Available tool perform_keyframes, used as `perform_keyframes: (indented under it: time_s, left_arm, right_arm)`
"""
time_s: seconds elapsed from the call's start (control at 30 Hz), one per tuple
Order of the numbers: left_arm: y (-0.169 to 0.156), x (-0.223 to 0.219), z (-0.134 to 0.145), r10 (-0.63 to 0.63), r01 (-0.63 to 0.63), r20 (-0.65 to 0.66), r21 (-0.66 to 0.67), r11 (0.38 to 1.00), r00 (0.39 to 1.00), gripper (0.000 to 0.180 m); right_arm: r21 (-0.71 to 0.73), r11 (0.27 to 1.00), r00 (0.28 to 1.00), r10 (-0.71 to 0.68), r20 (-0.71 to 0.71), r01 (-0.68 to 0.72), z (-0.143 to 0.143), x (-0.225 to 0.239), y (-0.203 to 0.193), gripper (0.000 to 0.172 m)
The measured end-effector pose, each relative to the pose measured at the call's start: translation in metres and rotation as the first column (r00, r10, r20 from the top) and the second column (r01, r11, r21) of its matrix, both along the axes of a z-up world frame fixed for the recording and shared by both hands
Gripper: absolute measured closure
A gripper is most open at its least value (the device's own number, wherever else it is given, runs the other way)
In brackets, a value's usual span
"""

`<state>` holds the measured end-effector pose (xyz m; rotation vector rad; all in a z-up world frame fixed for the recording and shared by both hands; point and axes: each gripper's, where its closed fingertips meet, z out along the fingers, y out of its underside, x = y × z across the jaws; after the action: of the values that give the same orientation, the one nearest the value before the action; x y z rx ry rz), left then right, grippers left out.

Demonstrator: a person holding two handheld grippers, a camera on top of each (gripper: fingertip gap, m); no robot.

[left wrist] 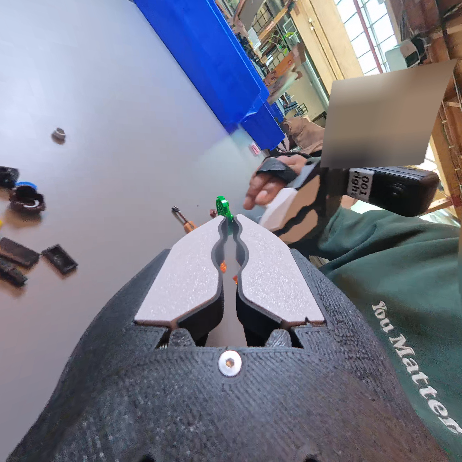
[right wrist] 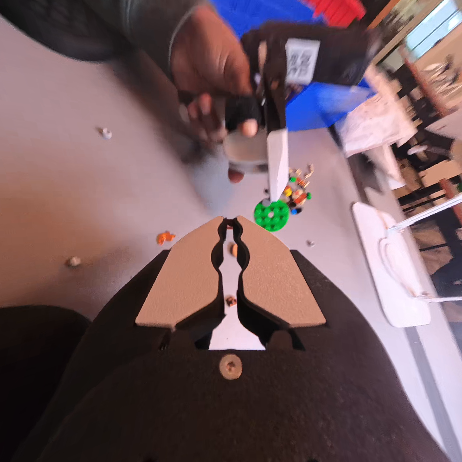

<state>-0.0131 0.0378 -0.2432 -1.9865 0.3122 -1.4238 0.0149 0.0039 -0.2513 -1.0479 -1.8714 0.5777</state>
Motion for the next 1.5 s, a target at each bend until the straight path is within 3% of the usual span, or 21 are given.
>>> perform_keyframes:
  time_s: [0.1,0.13,0.2,0.37,0.7,0.87,0.93,1.03,1.1,1.23,1.3,1.5]
  left_arm:
    - [-0.003,0.007,0.001,-0.019,0.019,0.017,-0.014,1.0,1.0,0.177]
    - [-0.003,0.008,0.0,-0.019,0.02,0.027,-0.024,1.0,0.999,0.177]
    - [-0.004,0.011,-0.001,-0.019,0.02,0.04,-0.033,0.999,0.999,0.177]
    - [-0.009,0.025,0.0,-0.021,0.023,0.053,-0.043,0.999,0.998,0.177]
    - [-0.001,0.022,0.003,0.085,-0.067,0.144,-0.125,0.99,0.986,0.176]
    - [-0.002,0.022,0.003,0.074,-0.049,0.174,-0.142,0.989,0.982,0.176]
    - [-0.003,0.022,0.003,0.052,-0.04,0.132,-0.093,0.995,0.99,0.177]
    - [0.015,0.001,-0.004,0.14,-0.133,0.082,-0.088,0.987,0.987,0.177]
    - [0.009,0.003,0.004,0.111,-0.111,0.038,-0.003,0.994,0.993,0.177]
    - [0.006,0.014,0.012,0.093,-0.093,0.067,-0.001,0.996,0.993,0.177]
    - [0.007,0.013,0.01,0.117,-0.115,0.089,-0.031,0.993,0.989,0.177]
    - [0.003,0.021,0.014,0.124,-0.12,0.109,-0.04,0.992,0.986,0.177]
  right_arm:
    - [-0.017,1.0,0.998,-0.011,0.07,0.012,-0.02,0.001,0.003,0.161]
    - [-0.029,0.999,0.998,-0.012,0.065,0.013,-0.02,-0.001,0.001,0.15]
    - [-0.053,0.998,0.999,-0.036,0.008,0.037,-0.01,-0.005,0.001,0.147]
    - [-0.086,0.987,0.987,-0.143,-0.078,0.137,0.004,-0.011,0.014,0.148]
    - [0.07,0.962,0.961,-0.254,-0.112,0.262,0.007,-0.013,0.027,0.165]
    - [0.078,0.965,0.964,-0.239,-0.118,0.249,0.009,-0.013,0.026,0.165]
    - [0.058,0.972,0.968,-0.217,-0.122,0.226,0.01,-0.013,0.024,0.166]
    - [-0.039,0.992,0.979,-0.123,-0.166,0.118,0.025,-0.012,0.003,0.172]
    - [-0.002,0.996,0.979,-0.09,-0.18,0.091,0.034,-0.01,0.0,0.172]
    - [-0.008,0.981,0.97,-0.191,-0.149,0.192,0.024,-0.006,0.025,0.171]
    - [-0.024,0.98,0.971,-0.201,-0.129,0.199,0.019,-0.009,0.023,0.154]
    - [-0.033,0.958,0.947,-0.287,-0.148,0.285,0.018,-0.012,0.032,0.163]
